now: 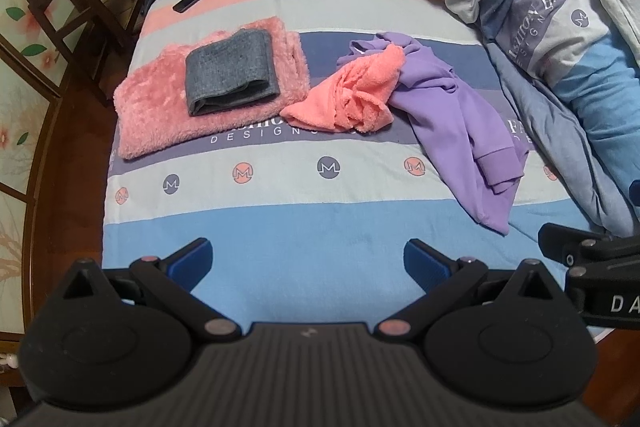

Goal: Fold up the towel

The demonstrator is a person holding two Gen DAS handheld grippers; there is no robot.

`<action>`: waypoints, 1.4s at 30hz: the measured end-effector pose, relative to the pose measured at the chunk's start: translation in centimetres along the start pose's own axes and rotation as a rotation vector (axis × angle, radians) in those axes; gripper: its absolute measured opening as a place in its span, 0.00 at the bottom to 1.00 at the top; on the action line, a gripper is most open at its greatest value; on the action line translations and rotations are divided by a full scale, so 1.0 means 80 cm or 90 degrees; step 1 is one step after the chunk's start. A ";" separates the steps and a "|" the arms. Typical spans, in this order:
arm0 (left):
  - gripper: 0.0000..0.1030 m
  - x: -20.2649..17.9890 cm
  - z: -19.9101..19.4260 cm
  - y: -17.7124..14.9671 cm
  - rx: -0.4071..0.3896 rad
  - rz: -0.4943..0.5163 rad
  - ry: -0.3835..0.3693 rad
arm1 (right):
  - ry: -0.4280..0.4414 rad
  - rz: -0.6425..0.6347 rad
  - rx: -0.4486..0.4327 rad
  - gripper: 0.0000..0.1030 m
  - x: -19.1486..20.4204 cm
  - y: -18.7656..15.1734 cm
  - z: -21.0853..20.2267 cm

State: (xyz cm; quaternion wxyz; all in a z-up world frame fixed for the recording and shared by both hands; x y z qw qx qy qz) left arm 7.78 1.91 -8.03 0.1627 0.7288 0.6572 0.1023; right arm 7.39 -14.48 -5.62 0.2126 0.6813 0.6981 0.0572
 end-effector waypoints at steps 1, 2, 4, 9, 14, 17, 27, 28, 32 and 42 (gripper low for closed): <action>1.00 0.000 -0.001 0.000 -0.001 0.001 0.000 | 0.000 0.000 0.000 0.99 0.000 0.000 0.000; 1.00 -0.001 -0.001 0.000 -0.001 0.001 0.000 | 0.000 0.001 0.000 0.99 0.000 0.000 0.000; 1.00 -0.001 -0.002 0.000 -0.001 0.002 0.000 | 0.000 0.001 0.000 0.99 -0.001 -0.001 -0.001; 1.00 -0.002 -0.003 0.002 0.000 0.003 0.000 | 0.002 0.000 0.000 0.99 0.000 -0.002 -0.001; 1.00 -0.003 -0.003 0.003 0.001 0.004 0.000 | 0.003 0.001 0.002 0.99 0.001 -0.002 0.000; 1.00 -0.003 -0.002 0.004 0.001 0.005 0.001 | 0.003 0.003 0.002 0.99 0.001 -0.002 0.000; 1.00 -0.004 0.003 0.007 0.008 0.007 0.001 | 0.004 0.003 0.010 0.99 0.000 0.000 0.006; 1.00 -0.004 0.004 0.007 0.009 0.007 0.000 | 0.004 0.003 0.010 0.99 0.000 0.000 0.006; 1.00 -0.001 0.008 0.008 0.013 0.007 -0.001 | 0.002 0.007 0.013 0.99 -0.001 0.002 0.009; 1.00 0.047 0.035 -0.002 -0.038 -0.038 -0.025 | 0.054 0.038 -0.078 0.98 -0.020 0.009 0.037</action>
Point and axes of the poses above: each gripper's, at about its wrist camera, not at the fingertips, and z roughly the way its jaws point, x to its left, y to its top, the point moved 7 cm from there along z, roughly the way its jaws point, and after that the axes turned 14 degrees about -y, right-handed, at the moved point
